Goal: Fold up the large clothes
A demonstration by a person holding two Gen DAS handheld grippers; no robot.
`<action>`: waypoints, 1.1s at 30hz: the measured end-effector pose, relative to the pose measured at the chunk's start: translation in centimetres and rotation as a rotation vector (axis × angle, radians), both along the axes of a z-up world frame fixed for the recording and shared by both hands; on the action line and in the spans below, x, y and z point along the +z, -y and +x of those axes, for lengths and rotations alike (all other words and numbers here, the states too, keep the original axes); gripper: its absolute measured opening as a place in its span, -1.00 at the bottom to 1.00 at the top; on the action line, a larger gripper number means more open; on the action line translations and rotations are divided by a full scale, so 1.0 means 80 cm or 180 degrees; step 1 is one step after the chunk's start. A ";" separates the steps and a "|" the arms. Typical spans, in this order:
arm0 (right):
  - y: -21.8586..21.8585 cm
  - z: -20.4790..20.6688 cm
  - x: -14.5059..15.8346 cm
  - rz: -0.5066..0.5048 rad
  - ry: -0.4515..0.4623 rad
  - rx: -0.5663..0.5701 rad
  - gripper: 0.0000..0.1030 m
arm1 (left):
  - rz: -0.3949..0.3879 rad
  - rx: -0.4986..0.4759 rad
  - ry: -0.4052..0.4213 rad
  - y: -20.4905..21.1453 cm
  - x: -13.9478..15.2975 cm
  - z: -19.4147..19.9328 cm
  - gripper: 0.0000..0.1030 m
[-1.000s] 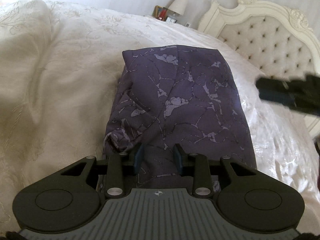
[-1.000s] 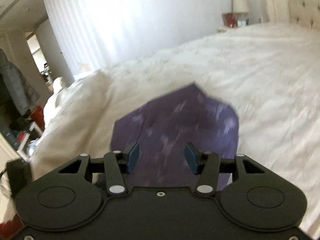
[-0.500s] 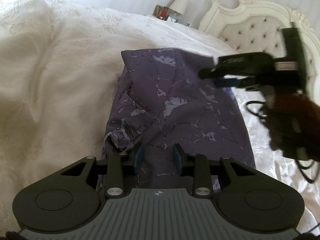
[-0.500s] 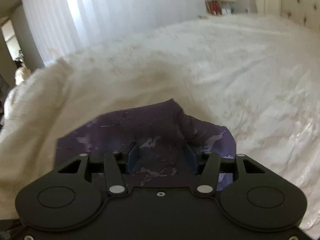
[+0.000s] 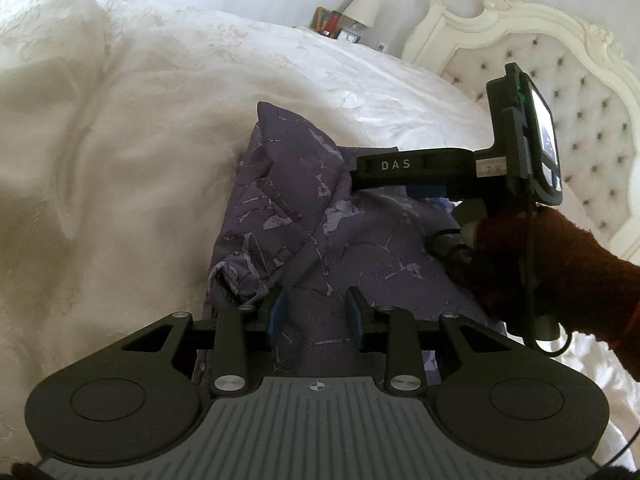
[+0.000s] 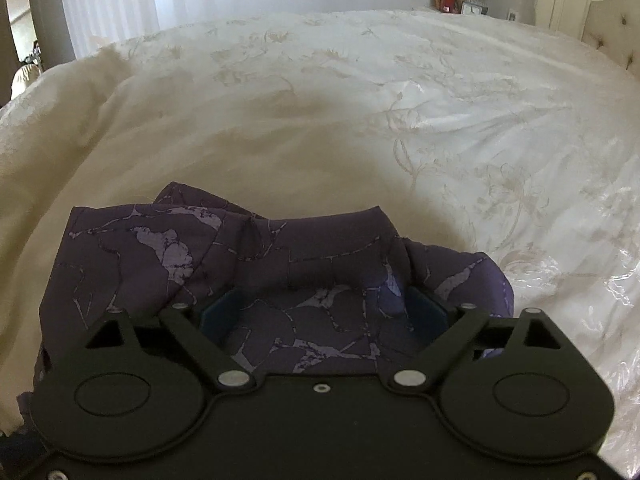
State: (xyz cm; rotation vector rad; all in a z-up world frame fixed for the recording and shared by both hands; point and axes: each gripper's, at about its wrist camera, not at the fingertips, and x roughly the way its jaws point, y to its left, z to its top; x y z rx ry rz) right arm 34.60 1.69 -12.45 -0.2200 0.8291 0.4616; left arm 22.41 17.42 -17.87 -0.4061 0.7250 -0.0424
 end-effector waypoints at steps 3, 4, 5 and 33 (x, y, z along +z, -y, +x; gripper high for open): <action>0.006 -0.004 -0.001 0.0064 0.0074 0.0002 0.80 | 0.0053 -0.0015 0.0007 0.003 0.001 -0.001 -0.39; 0.009 -0.003 -0.001 0.0077 0.0087 0.0010 0.80 | 0.0059 -0.0017 0.0008 0.003 0.001 -0.001 -0.39; 0.009 -0.004 0.000 0.0082 0.0097 0.0010 0.80 | 0.0060 -0.0017 0.0009 0.002 0.001 -0.001 -0.39; 0.180 -0.077 0.010 0.1459 -0.0792 -0.0345 0.99 | -0.0032 0.0343 0.0214 -0.035 0.029 -0.024 0.86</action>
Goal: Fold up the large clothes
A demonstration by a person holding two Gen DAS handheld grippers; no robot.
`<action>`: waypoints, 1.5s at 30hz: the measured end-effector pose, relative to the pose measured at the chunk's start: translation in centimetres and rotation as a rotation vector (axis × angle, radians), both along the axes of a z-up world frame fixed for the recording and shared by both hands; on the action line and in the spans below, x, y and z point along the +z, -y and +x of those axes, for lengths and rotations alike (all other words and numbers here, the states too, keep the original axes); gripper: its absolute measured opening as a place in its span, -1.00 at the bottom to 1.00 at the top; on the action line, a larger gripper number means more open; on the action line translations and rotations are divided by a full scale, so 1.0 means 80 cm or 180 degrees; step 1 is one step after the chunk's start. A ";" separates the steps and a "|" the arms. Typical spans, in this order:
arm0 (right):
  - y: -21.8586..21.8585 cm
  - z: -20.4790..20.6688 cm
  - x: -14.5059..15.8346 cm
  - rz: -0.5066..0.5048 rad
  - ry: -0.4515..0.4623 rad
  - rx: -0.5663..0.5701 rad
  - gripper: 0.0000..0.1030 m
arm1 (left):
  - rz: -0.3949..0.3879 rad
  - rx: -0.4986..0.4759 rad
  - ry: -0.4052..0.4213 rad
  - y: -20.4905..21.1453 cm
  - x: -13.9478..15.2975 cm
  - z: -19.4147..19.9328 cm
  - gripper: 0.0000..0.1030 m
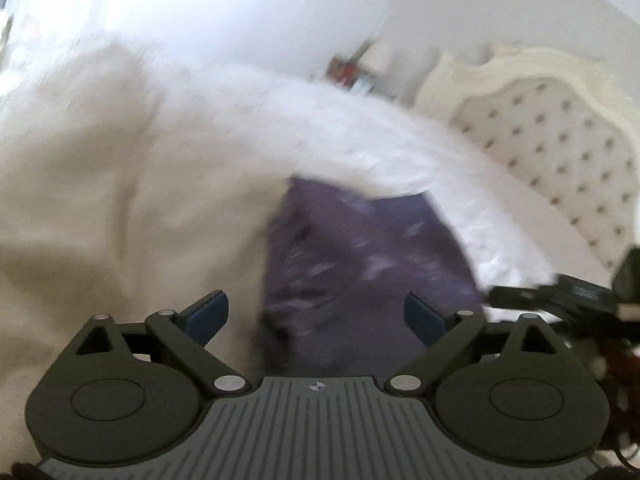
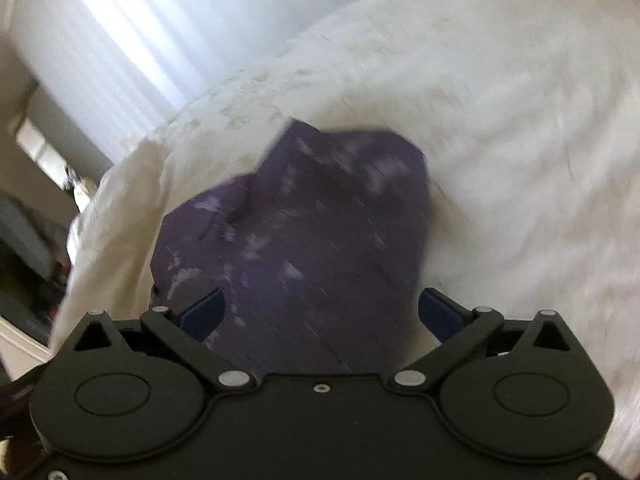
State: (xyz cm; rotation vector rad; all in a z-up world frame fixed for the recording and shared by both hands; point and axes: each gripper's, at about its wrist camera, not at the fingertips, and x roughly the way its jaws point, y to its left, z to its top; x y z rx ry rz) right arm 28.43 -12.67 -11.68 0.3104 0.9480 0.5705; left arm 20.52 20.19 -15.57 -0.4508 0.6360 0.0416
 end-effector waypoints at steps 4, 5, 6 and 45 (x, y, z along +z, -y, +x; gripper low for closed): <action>0.010 0.010 -0.029 0.0224 -0.0251 0.0098 0.99 | -0.0508 -0.0188 -0.0503 -0.018 -0.036 0.023 0.85; 0.010 0.013 -0.035 0.0310 -0.0313 0.0127 0.99 | -0.0607 -0.0255 -0.0571 -0.017 -0.044 0.028 0.85; 0.009 0.013 -0.042 0.0410 -0.0375 0.0140 0.99 | -0.0676 -0.0320 -0.0626 -0.016 -0.049 0.031 0.86; 0.375 -0.033 -0.002 -0.0332 0.0081 -0.1632 0.67 | -0.0652 -0.2240 -0.0660 0.368 -0.072 0.194 0.84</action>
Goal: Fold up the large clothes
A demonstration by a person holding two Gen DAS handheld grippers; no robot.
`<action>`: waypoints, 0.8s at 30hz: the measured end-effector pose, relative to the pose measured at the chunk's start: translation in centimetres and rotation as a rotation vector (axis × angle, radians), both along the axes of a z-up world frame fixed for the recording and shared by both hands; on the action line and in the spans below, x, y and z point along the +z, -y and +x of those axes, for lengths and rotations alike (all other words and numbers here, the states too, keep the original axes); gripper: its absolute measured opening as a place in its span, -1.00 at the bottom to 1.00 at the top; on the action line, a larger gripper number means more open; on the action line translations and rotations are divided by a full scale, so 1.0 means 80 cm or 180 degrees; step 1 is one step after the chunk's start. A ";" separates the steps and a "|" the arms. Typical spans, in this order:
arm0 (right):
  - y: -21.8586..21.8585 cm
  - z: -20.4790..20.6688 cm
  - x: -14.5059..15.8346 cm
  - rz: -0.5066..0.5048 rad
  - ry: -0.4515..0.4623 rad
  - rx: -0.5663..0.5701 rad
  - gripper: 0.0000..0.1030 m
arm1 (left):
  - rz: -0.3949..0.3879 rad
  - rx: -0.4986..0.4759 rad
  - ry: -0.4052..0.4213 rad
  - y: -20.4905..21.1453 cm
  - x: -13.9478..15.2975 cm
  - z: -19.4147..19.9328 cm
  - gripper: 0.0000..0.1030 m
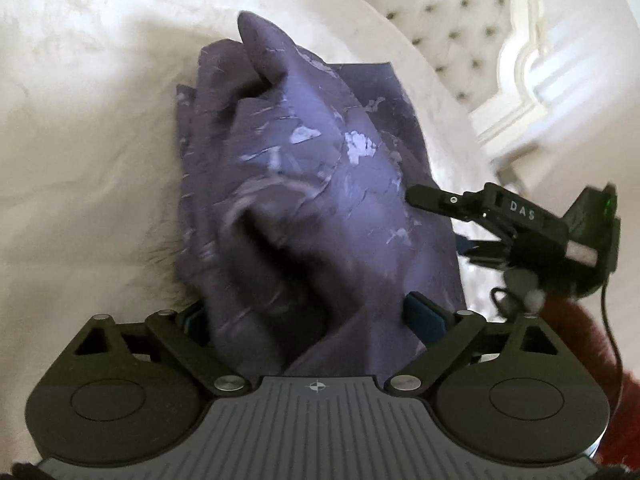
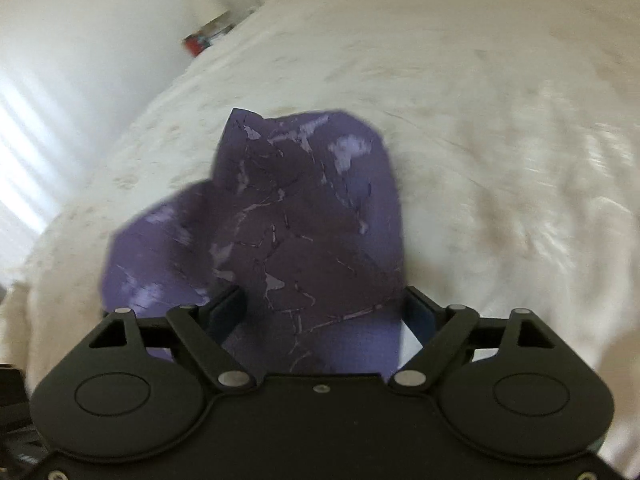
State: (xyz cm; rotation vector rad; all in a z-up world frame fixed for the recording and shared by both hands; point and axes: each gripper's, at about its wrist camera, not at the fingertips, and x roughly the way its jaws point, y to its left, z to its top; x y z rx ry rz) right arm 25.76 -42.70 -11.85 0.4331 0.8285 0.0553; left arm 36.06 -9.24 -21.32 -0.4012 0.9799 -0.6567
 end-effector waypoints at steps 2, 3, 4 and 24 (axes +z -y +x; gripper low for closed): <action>-0.006 -0.018 0.004 -0.0066 0.0079 -0.0037 0.67 | 0.0219 0.0112 0.0142 -0.014 0.014 -0.012 0.84; -0.008 -0.032 0.009 -0.0122 0.0148 -0.0056 0.68 | 0.0314 0.0182 0.0234 -0.023 0.021 -0.019 0.84; -0.007 -0.042 0.015 -0.0186 0.0217 -0.0076 0.68 | 0.0412 0.0240 0.0327 -0.030 0.033 -0.025 0.84; -0.086 -0.119 -0.006 -0.0573 0.0032 0.0169 0.77 | 0.0825 0.0783 0.0256 -0.017 0.023 0.002 0.88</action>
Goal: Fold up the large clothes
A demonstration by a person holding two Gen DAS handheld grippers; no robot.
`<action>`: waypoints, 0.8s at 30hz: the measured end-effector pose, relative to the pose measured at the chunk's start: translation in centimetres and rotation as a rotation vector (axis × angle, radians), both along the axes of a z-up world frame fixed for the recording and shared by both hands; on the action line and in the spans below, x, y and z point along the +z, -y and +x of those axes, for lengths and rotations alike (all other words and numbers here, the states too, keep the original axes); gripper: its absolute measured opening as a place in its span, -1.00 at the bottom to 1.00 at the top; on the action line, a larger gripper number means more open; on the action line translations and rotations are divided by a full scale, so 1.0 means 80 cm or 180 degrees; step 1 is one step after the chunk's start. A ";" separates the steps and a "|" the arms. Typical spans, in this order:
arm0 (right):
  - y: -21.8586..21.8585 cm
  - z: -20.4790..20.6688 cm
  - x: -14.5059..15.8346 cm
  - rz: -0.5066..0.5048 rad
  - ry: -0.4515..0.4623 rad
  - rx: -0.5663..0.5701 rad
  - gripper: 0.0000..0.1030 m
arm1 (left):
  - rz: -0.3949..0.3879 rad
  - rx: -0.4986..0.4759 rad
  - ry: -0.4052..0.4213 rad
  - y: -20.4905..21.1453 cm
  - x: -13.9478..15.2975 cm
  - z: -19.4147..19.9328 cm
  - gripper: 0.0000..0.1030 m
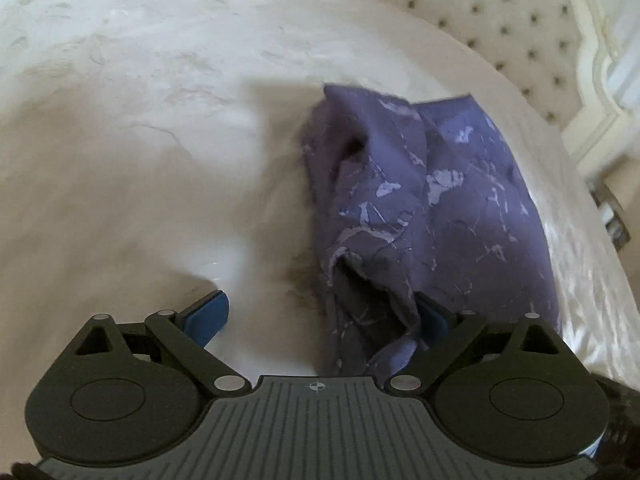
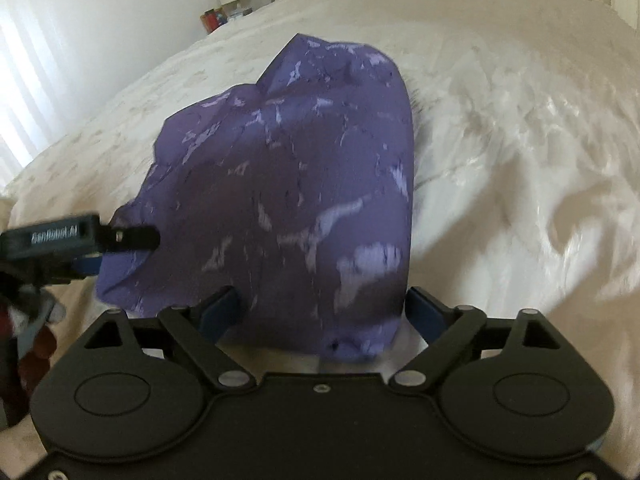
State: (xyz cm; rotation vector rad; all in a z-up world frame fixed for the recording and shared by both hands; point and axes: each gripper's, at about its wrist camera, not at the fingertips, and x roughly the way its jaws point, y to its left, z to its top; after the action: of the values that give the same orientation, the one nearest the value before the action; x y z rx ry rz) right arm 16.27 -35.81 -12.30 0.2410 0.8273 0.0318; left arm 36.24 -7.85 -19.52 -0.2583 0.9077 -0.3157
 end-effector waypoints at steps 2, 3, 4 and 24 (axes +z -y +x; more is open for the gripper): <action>-0.004 -0.009 0.006 -0.0040 0.0024 0.0022 0.78 | 0.0158 -0.0053 0.0173 0.002 0.017 -0.012 0.87; -0.005 -0.014 0.009 -0.0046 0.0048 0.0018 0.79 | 0.0216 -0.0067 0.0258 0.003 0.027 -0.019 0.85; -0.006 -0.018 0.015 -0.0039 0.0079 -0.0003 0.80 | 0.0255 -0.0070 0.0345 0.003 0.036 -0.027 0.85; -0.029 -0.122 0.122 0.0335 0.0520 -0.0438 0.99 | 0.0558 -0.0032 0.1310 0.030 0.172 -0.200 0.86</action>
State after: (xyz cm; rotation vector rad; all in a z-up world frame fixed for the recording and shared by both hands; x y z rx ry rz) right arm 6.48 -33.49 -2.54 0.3891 0.6457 -0.0339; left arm 20.21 -10.23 -5.73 -0.0230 0.5256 -0.2831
